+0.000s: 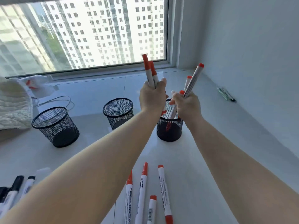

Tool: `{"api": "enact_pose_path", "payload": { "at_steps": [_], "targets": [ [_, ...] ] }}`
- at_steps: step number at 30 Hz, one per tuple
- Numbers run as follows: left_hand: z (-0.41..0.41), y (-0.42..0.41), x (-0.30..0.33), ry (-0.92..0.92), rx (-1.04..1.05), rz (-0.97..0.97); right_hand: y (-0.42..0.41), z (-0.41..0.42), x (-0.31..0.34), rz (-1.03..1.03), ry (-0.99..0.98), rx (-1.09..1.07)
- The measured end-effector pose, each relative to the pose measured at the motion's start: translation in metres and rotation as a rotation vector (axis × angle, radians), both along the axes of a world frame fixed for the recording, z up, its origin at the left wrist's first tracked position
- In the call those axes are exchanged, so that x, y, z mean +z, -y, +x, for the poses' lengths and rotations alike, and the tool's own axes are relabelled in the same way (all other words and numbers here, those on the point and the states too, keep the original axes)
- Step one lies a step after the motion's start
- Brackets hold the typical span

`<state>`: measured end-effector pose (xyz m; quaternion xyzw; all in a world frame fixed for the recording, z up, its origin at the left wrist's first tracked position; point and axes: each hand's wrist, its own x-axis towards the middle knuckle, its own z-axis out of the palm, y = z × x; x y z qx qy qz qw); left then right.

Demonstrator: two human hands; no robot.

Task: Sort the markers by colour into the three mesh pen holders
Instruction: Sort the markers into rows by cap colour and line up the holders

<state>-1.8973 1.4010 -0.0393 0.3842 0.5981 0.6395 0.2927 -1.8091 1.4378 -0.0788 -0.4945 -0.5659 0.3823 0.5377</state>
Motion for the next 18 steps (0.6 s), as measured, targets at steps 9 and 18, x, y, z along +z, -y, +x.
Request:
{"api": "enact_pose_path", "payload": {
  "at_steps": [9, 18],
  "targets": [
    [0.008, 0.004, -0.023, 0.072, 0.022, -0.056, 0.011, 0.006, -0.004, -0.014, 0.037, -0.031],
    [0.010, 0.011, -0.032, 0.142, -0.077, -0.003, 0.015, 0.013, -0.005, 0.050, -0.023, -0.086]
  ]
}}
